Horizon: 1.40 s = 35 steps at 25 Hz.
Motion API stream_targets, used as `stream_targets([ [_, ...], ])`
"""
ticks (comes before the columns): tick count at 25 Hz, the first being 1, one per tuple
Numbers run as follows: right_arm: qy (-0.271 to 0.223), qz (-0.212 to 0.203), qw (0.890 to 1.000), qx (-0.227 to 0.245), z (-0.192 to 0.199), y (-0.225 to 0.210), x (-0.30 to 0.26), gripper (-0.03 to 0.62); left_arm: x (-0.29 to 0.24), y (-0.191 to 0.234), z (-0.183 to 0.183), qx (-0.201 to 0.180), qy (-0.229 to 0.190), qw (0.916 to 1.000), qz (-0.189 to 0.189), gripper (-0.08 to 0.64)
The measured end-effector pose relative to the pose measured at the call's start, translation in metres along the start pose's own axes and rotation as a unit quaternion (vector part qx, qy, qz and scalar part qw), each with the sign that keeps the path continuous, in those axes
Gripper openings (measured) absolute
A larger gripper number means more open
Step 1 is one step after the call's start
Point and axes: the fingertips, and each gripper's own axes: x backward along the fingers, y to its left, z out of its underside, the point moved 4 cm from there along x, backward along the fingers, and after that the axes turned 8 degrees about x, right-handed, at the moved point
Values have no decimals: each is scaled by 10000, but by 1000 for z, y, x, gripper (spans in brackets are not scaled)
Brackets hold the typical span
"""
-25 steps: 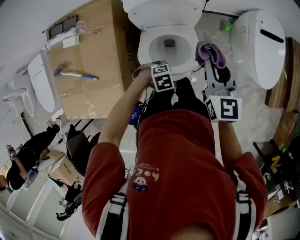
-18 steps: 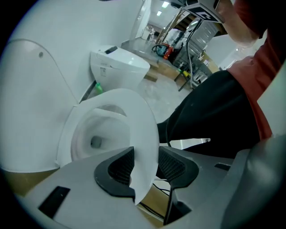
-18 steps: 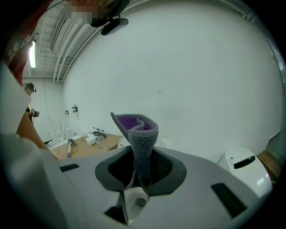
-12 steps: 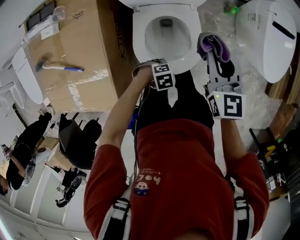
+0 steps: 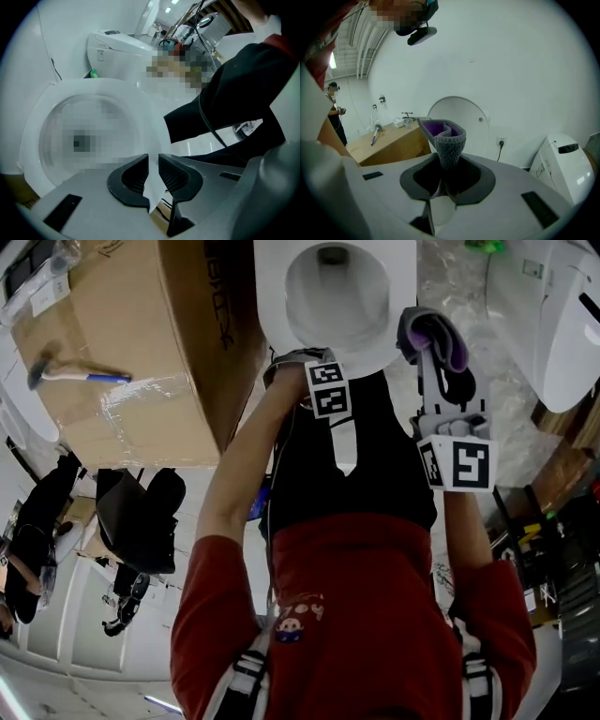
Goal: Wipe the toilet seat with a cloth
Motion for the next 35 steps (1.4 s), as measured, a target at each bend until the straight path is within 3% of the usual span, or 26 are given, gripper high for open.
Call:
stream_targets([
  [3,101,-37,9999,2,20,2,-13,64,-27,9,6,-128,23,9998,-125,75],
  [10,244,-86,9997,0,50,1,-36,63,-70,23,13,-27,71,9997,-247,57],
  [12,265,-105,9996,-1,57,1,-43,63,-75,22,12,-11,-47,9997,-249,14],
  [18,344,-198,9992,28,79,4,-61,63,-86,3,-2,-328,-380,9985,-226,14],
  [26,507,-263,9980,264,97,4,-81,63,-88,-3,1,638,-1036,9924,-209,14],
  [29,584,-248,9965,537,103,-3,-97,63,-77,2,-1,1010,-1572,9819,-308,14],
  [31,640,-235,9938,878,106,-11,-112,63,-64,9,-5,1338,-2070,9680,-462,14],
  [33,782,-226,9870,1386,110,-20,-130,63,-45,20,-9,1669,-2630,9472,-759,14],
  [35,990,-197,9762,1922,116,-29,-151,63,-22,32,-12,1973,-3236,9178,-1180,14],
])
